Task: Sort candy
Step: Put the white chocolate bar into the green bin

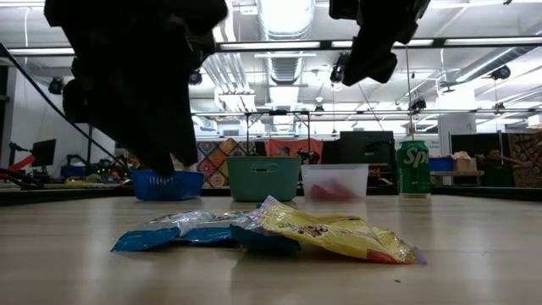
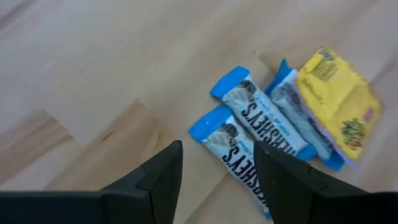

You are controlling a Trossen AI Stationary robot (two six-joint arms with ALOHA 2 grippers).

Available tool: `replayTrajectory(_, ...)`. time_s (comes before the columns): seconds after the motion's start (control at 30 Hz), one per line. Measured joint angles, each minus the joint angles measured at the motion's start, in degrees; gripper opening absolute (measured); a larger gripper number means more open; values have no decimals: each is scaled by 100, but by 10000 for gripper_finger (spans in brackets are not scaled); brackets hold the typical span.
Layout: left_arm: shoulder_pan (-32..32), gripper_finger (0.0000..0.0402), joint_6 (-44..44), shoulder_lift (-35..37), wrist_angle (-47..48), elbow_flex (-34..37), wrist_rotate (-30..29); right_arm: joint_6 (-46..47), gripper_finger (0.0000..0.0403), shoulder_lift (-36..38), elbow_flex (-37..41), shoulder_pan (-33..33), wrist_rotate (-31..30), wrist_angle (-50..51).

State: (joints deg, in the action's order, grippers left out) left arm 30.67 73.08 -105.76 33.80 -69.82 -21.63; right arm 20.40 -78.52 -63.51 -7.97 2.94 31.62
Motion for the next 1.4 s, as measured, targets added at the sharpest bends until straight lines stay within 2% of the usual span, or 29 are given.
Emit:
replayTrajectory(0.17,91,181,407,-530,747,-695,-23,2,100,0,2,-44,-2,228)
replayTrajectory(0.43,192,208,501,-1326,1224,-1662,-28,-94,100,0,2,-44,1,346)
replayTrajectory(0.73,193,225,854,-1784,1533,-1941,-96,-185,100,0,4,-108,4,773)
replayTrajectory(0.9,199,194,955,-1831,1530,-1889,-67,-286,100,0,4,-233,7,776)
replayTrajectory(1.23,220,71,842,-1795,1552,-1844,-54,-348,100,0,4,-356,5,797)
replayTrajectory(1.4,239,58,689,-1683,1826,-1821,-7,-409,100,0,4,-380,4,800)
